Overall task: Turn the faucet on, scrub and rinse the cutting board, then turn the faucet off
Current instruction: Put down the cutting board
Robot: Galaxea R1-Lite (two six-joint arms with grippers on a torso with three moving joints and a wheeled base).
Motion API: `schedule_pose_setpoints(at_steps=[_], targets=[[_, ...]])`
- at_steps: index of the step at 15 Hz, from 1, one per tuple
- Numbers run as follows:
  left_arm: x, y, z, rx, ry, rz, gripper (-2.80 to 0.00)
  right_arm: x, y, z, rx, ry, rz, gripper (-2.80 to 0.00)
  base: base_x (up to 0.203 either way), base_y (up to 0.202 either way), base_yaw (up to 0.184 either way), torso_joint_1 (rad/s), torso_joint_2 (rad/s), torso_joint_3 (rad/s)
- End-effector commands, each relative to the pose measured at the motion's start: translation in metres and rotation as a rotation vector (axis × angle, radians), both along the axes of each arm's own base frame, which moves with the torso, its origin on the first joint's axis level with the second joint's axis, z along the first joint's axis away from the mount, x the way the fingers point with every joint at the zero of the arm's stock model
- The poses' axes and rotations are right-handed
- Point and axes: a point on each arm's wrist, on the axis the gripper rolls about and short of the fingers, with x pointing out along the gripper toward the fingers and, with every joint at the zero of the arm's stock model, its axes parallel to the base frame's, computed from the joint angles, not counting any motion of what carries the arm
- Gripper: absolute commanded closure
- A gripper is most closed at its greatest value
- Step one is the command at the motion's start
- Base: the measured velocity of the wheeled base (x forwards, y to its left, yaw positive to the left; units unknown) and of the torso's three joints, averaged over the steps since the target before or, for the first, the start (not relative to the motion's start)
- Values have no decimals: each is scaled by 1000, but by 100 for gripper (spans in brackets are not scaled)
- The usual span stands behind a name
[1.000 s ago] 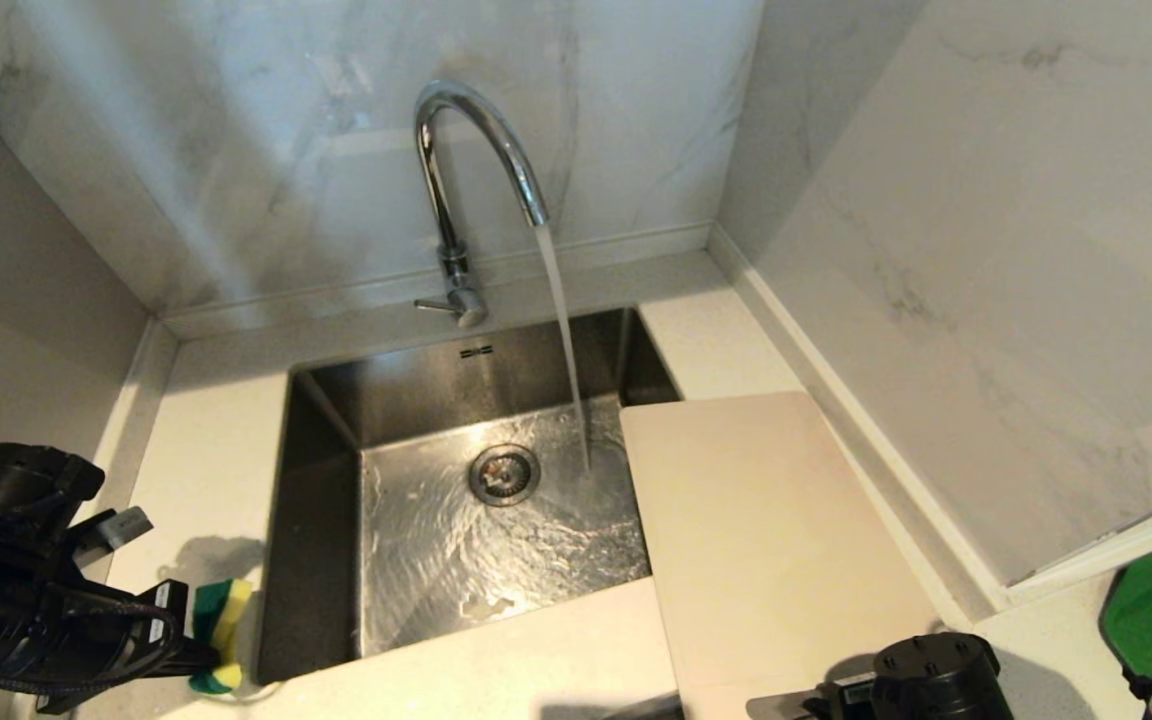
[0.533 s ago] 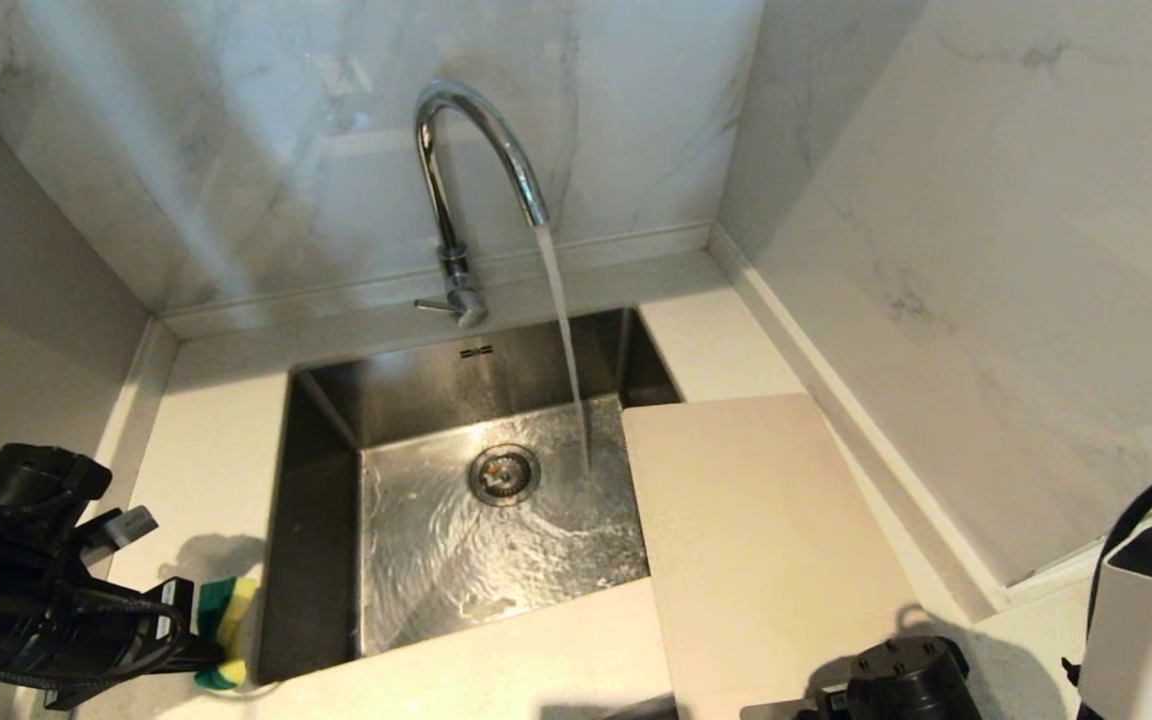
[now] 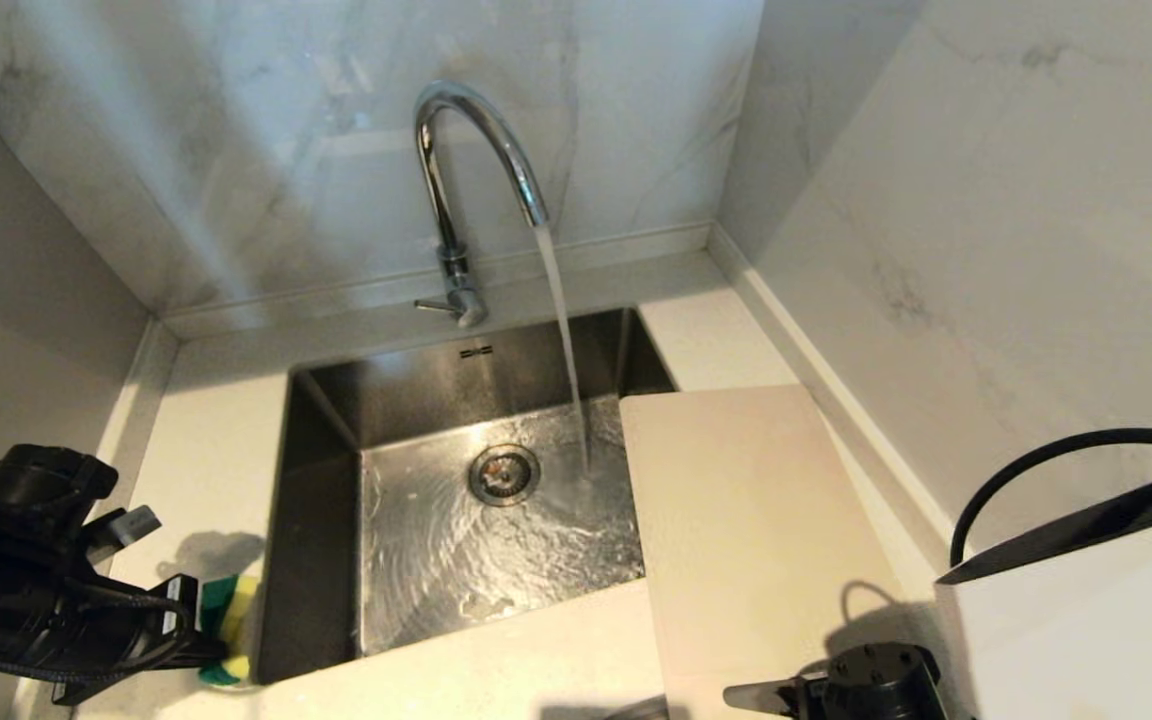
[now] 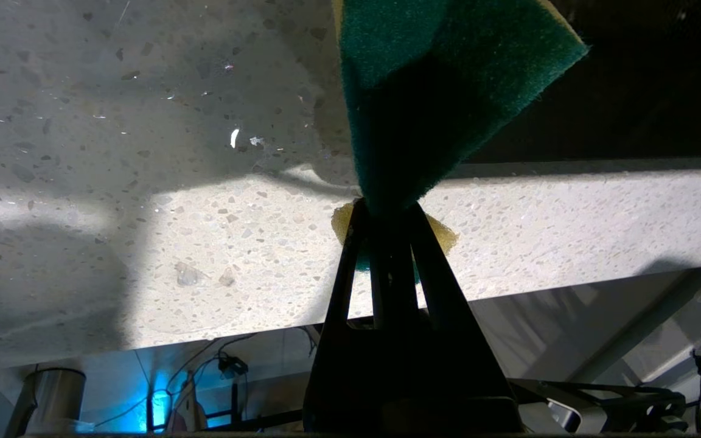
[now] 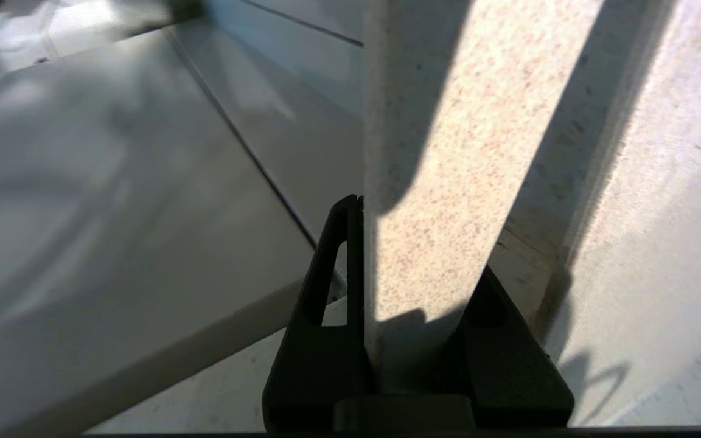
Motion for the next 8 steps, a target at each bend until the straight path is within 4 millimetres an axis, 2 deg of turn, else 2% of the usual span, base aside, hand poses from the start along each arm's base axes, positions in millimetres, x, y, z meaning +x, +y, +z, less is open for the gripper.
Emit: schedule_pose_setpoints(at_steps=[1, 2, 3, 8], targets=[[3, 0, -4, -15, 12, -4, 0, -1, -1, -10, -20, 10, -14, 0, 0, 0, 0, 0, 0, 0], [3, -1, -3, -29, 7, -6, 0, -2, 1, -10, -17, 3, -7, 0, 0, 0, 0, 0, 0, 0], [3, -1, -2, -31, 6, -3, 0, -3, 2, -8, -14, -6, 0, -280, 0, 0, 0, 0, 0, 0], [3, -1, -1, -33, 2, 2, 0, -4, 6, 4, 11, -54, 14, -280, 0, 0, 0, 0, 0, 0]])
